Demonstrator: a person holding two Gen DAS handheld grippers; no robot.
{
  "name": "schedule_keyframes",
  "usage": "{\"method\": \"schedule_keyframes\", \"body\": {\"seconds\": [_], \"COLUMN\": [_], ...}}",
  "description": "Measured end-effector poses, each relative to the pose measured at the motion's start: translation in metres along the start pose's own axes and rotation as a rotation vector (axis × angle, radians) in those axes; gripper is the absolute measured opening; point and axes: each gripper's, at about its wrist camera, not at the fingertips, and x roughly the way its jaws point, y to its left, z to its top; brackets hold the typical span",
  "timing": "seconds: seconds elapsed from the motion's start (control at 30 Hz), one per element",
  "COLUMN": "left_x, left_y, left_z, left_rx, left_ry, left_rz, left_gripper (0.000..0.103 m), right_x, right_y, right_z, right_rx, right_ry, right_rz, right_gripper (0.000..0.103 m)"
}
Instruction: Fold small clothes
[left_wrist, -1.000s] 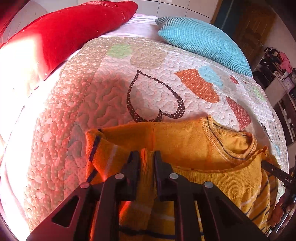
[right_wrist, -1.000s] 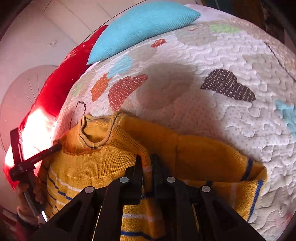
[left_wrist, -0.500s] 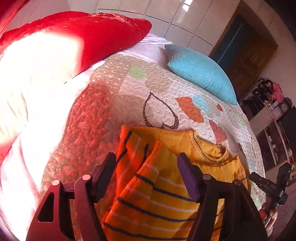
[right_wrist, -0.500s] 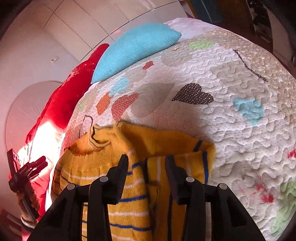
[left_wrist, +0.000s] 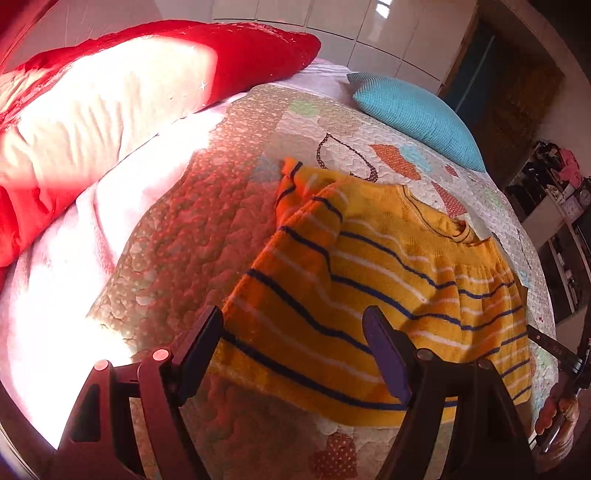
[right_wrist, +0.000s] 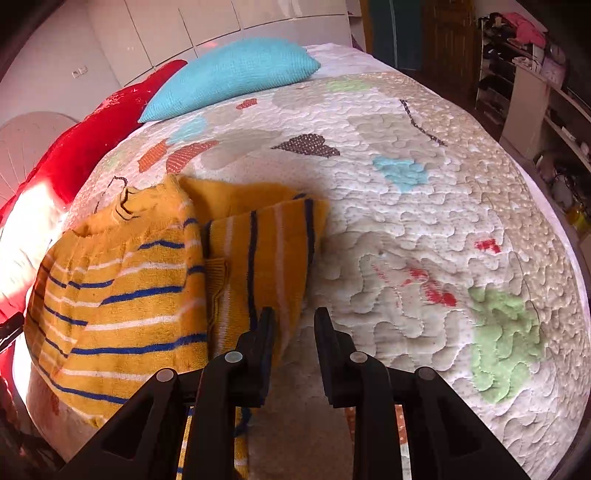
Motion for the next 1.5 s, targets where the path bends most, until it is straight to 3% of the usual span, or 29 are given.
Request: {"method": "schedule_keyframes", "body": {"seconds": [0.13,0.17,0.2,0.37,0.6,0.73,0.87,0.97,1.0,1.1,1.23,1.37,1.43,1.5], "left_x": [0.02,0.024,0.027,0.037,0.042,0.039,0.024,0.01,0.006,-0.002,-0.006,-0.005,-0.003,-0.003], "left_y": [0.019,0.024,0.029,0.065,0.062,0.066,0.088,0.104,0.109,0.128,0.148,0.154,0.154,0.155], "left_z": [-0.004,-0.005,-0.004,-0.001,-0.01,-0.012,-0.016,-0.018,-0.018,-0.02,-0.021,-0.02,-0.019,-0.02], "left_rx": [-0.062,-0.073,-0.087,-0.224,-0.159,-0.171,-0.241,-0.276,-0.29,-0.35,-0.426,-0.447,-0.451,-0.459], "left_ry": [0.0,-0.008,-0.019,-0.049,-0.093,-0.104,-0.13,-0.16,-0.17,-0.189,-0.204,-0.203,-0.201,-0.203], "left_rz": [0.053,0.071,0.087,0.072,0.08,0.033,-0.082,-0.078,-0.071,-0.066,-0.084,-0.08,-0.08,-0.08], "left_gripper": [0.077,0.077,0.077,0.077,0.08,0.081,0.081,0.081,0.081,0.081,0.081,0.081,0.081,0.081], "right_x": [-0.028,-0.028,-0.025,0.022,0.049,0.049,0.059,0.073,0.079,0.094,0.111,0.13,0.129,0.124], "right_y": [0.029,0.041,0.057,0.127,0.218,0.278,0.332,0.367,0.377,0.405,0.433,0.45,0.458,0.458], "right_z": [0.008,0.011,0.015,0.025,0.033,0.031,0.025,0.02,0.019,0.013,-0.001,-0.025,-0.034,-0.035], "right_rx": [-0.079,-0.106,-0.133,-0.214,-0.307,-0.391,-0.425,-0.43,-0.425,-0.431,-0.491,-0.577,-0.61,-0.601], "right_ry": [-0.082,-0.085,-0.078,-0.002,0.041,0.046,0.086,0.126,0.146,0.166,0.173,0.138,0.093,0.068], "right_rz": [0.045,0.061,0.08,0.117,0.141,0.175,0.232,0.262,0.266,0.21,0.105,-0.081,-0.129,-0.147], "right_gripper": [0.03,0.036,0.041,0.042,0.042,0.054,0.055,0.056,0.061,0.074,0.075,0.077,0.067,0.027]}}
